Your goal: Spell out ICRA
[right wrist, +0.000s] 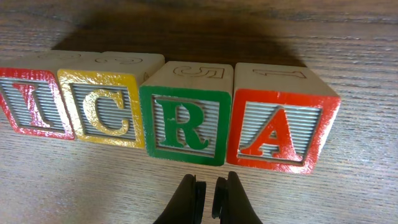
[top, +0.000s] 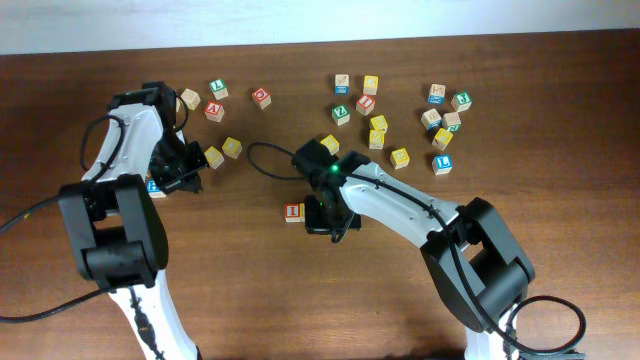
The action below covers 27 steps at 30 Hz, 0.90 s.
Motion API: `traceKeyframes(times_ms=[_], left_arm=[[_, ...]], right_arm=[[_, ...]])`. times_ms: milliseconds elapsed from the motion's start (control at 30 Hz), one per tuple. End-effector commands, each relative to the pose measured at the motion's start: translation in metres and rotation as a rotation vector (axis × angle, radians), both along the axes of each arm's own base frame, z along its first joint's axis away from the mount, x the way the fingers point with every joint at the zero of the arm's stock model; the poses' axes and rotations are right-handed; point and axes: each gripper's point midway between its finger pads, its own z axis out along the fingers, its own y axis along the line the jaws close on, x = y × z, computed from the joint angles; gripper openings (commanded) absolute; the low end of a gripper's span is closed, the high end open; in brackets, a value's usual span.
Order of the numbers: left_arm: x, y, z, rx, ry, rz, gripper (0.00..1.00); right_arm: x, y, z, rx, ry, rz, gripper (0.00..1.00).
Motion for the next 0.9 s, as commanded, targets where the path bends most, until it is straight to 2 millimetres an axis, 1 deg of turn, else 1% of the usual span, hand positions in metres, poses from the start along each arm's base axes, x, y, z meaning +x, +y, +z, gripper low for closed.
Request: traceKeyframes(times_ms=[0,133,233,533,567,633,700,733,800,867], left_arm=[[0.004,0.003,0.001,0.01,-0.007,0.017,0.0],[0.004,0.003,0.001,0.01,-0.007,0.017,0.0],[0.004,0.003,0.001,0.01,-0.007,0.017,0.0],[0.004,0.003,0.001,0.01,-0.007,0.017,0.0],[0.005,0.001,0.001,0.001,-0.009,0.014,0.0],[0.009,-0.012,0.002,-0.054,-0.032,-0.025,0.0],[0.013,-0.035,0.003,-0.104,-0.052,-0.089,0.0],[0.013,-0.039,0.003,-0.104,-0.055,-0.101,0.0],[0.015,-0.056,0.003,-0.102,-0.065,-0.144,0.0],[0.016,-0.067,0.002,-0.101,-0.073,-0.174,0.0]], right_arm=[[0.001,-0.001,-0.006,-0.011,-0.004,-0.007,0.04],[0.004,0.001,-0.01,-0.009,-0.009,-0.007,0.04],[0.007,0.003,-0.01,-0.002,-0.022,-0.007,0.04],[0.007,0.003,-0.01,0.001,-0.024,-0.007,0.04],[0.006,0.002,-0.01,-0.003,-0.019,-0.007,0.04],[0.006,0.002,-0.01,-0.004,-0.018,-0.007,0.04],[0.008,0.002,-0.01,-0.005,-0.026,-0.008,0.04],[0.009,0.002,-0.01,-0.007,-0.031,-0.009,0.04],[0.011,0.0,-0.01,-0.02,-0.042,-0.01,0.04],[0.01,0.0,-0.01,-0.02,-0.042,-0.01,0.04]])
